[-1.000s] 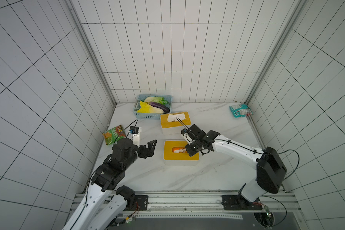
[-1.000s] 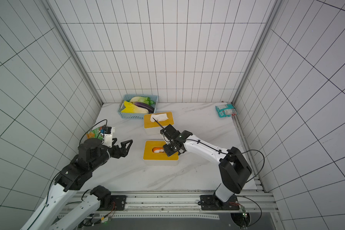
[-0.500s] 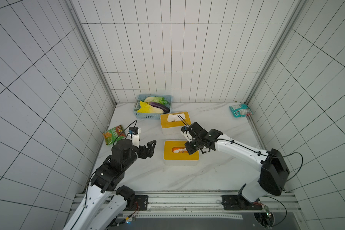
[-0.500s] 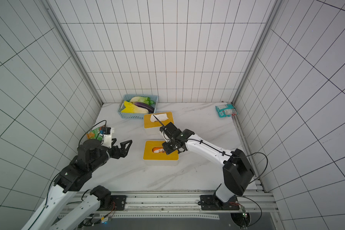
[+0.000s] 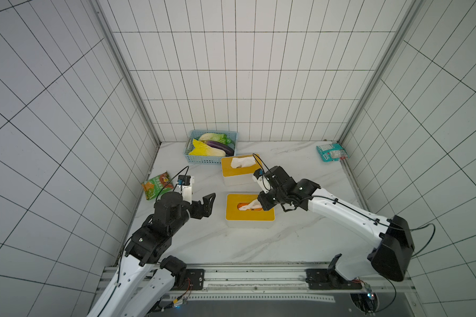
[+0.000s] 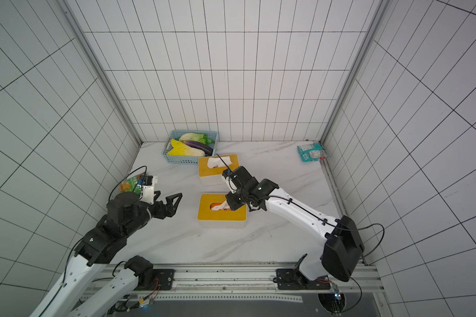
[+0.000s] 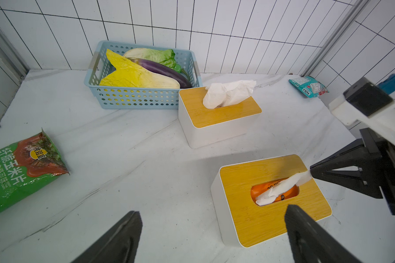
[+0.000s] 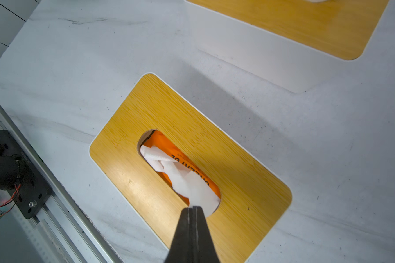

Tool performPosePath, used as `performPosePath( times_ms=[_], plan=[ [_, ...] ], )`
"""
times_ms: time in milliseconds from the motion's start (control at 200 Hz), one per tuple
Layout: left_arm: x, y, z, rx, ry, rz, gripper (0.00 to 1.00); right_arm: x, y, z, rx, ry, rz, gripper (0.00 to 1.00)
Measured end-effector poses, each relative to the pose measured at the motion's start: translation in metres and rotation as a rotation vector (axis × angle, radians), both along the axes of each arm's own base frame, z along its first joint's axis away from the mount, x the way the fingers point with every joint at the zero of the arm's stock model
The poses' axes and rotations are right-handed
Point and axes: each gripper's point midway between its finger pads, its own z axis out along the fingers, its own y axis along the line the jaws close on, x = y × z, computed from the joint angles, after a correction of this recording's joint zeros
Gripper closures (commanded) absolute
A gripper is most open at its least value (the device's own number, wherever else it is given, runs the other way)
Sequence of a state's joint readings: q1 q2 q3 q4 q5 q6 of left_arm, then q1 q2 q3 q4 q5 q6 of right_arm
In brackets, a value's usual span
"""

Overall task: Put the tissue paper into the tissue box
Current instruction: Pull the paper towel from the tissue box.

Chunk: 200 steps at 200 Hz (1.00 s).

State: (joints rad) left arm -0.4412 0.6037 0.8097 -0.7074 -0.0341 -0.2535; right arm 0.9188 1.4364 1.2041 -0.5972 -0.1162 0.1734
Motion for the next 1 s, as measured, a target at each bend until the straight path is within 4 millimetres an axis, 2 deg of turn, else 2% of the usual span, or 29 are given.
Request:
performPosePath(
  times_ms=[135, 195, 295, 460, 600, 805, 919, 999],
  plan=[
    [0.000, 0.000, 0.000, 0.000, 0.000, 0.000, 0.04, -0.003, -0.004, 0.011, 0.019, -0.029, 0.014, 0.67],
    [0.000, 0.000, 0.000, 0.000, -0.001, 0.001, 0.04, -0.004, -0.005, 0.018, 0.032, -0.049, 0.029, 0.59],
    [-0.001, 0.001, 0.001, -0.001, -0.004, 0.004, 0.04, -0.008, -0.007, 0.033, 0.055, -0.094, 0.071, 0.50],
    [-0.002, 0.006, 0.005, 0.000, -0.024, 0.023, 0.04, -0.016, -0.004, 0.047, 0.061, -0.163, 0.199, 0.48],
    [-0.003, 0.011, 0.010, -0.003, -0.047, 0.047, 0.04, -0.030, 0.004, 0.041, 0.024, -0.197, 0.350, 0.47],
    [-0.004, 0.017, 0.014, -0.004, -0.066, 0.077, 0.04, -0.052, 0.025, 0.002, -0.144, -0.274, 0.591, 0.47],
    [-0.004, 0.019, 0.014, -0.003, -0.069, 0.085, 0.04, -0.052, 0.029, -0.023, -0.275, -0.324, 0.683, 0.48],
    [-0.004, 0.019, 0.014, -0.003, -0.069, 0.088, 0.04, -0.047, 0.030, -0.032, -0.340, -0.354, 0.713, 0.49]
  ],
)
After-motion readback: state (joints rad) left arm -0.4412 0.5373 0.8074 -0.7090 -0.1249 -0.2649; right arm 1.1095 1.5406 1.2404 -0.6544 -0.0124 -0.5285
